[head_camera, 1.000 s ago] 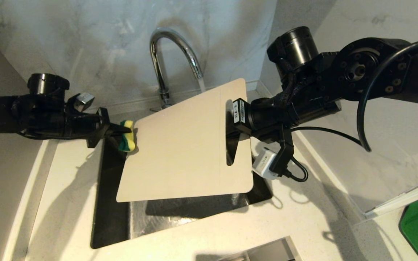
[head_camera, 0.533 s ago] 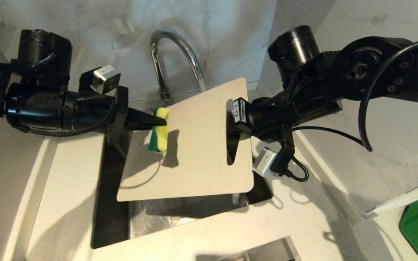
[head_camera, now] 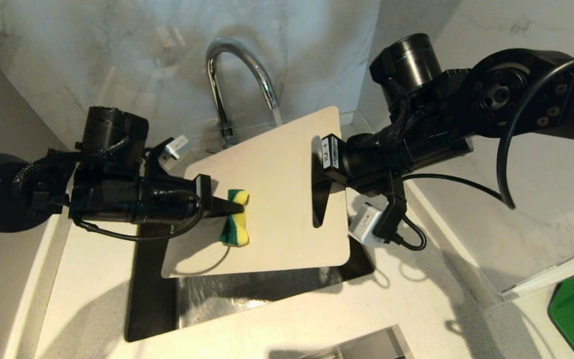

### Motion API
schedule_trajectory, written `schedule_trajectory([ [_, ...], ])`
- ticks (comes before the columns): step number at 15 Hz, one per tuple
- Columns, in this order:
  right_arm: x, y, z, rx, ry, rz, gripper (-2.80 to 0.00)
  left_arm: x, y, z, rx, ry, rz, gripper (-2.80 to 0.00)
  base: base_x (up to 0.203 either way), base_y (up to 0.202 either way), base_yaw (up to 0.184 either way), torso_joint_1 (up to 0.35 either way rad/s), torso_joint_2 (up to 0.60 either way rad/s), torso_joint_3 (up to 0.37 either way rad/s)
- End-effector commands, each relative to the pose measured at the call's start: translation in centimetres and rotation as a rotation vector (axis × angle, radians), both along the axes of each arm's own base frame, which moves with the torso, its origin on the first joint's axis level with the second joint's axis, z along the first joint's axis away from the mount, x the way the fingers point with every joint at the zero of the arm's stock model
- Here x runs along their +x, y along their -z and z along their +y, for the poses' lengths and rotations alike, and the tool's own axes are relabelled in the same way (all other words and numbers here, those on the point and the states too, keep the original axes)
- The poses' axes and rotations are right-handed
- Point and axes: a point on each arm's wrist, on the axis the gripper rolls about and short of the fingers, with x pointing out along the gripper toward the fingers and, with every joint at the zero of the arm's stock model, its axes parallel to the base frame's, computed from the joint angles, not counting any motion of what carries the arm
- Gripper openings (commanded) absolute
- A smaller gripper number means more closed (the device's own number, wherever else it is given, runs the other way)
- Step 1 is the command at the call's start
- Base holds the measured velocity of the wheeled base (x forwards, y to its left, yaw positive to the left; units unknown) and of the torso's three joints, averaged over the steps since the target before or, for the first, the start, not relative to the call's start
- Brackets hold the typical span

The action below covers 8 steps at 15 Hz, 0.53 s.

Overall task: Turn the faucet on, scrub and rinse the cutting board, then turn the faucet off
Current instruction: Scrub the cutting board underwater

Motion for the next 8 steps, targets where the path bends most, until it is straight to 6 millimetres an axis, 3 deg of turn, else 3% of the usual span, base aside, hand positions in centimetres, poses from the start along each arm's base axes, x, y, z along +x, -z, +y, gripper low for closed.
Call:
schedule_trajectory([
  [1,0.0,0.1,0.0,-0.008,-0.011,-0.006,-2.80,1.2,1.9,0.8,0.032,-0.027,0.018,-2.80,0.000,0.000,0.000,0.000,0.00,0.000],
  [5,-0.1,0.0,0.0,-0.007,-0.011,-0.007,-2.80,2.4,3.4,2.9,0.062,-0.082,0.048,-2.80,0.000,0.000,0.000,0.000,0.00,0.000],
  [8,-0.2,0.1,-0.1,-0.009,-0.010,-0.003,-2.80,3.6,5.2,5.6,0.109,-0.138,0.068,-2.80,0.000,0.000,0.000,0.000,0.00,0.000],
])
